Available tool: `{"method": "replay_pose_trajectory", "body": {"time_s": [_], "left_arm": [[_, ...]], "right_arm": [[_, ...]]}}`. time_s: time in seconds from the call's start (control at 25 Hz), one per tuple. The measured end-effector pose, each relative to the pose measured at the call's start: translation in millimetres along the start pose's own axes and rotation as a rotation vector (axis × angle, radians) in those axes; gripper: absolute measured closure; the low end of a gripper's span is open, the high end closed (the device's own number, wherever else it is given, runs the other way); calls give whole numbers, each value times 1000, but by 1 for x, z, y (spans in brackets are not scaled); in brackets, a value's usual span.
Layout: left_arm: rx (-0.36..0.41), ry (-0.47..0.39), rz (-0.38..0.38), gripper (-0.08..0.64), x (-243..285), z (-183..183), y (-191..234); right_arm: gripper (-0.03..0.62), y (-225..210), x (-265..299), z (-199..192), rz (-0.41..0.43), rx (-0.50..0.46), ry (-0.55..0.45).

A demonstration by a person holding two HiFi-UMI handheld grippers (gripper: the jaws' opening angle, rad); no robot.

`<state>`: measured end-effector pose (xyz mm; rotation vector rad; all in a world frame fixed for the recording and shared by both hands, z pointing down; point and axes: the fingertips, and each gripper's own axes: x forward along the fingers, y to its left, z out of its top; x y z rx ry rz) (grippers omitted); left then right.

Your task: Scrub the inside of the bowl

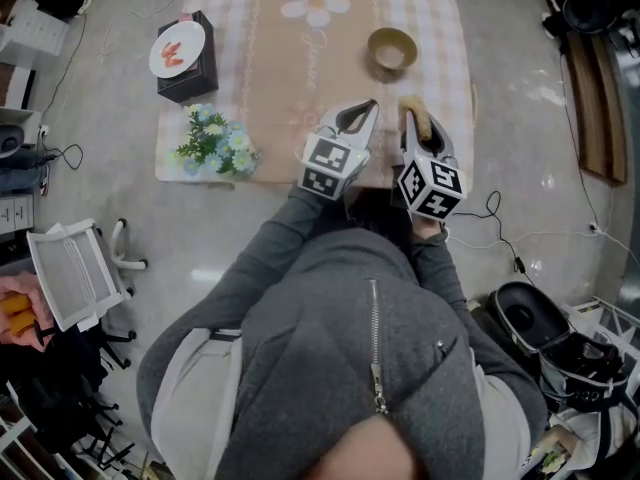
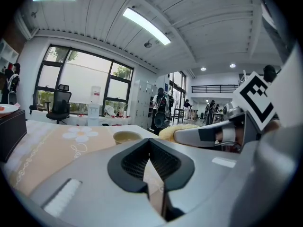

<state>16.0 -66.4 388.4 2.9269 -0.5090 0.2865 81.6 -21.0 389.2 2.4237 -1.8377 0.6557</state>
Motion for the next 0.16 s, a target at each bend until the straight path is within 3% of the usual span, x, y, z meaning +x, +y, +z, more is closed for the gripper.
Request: {"method": "replay_pose_trajectory", "body": {"time_s": [0.16], "left_arm": [[-2,10,8,550,-5,-6,7]], "right_arm": [[488,6,5,-7,11,2,12]]}}
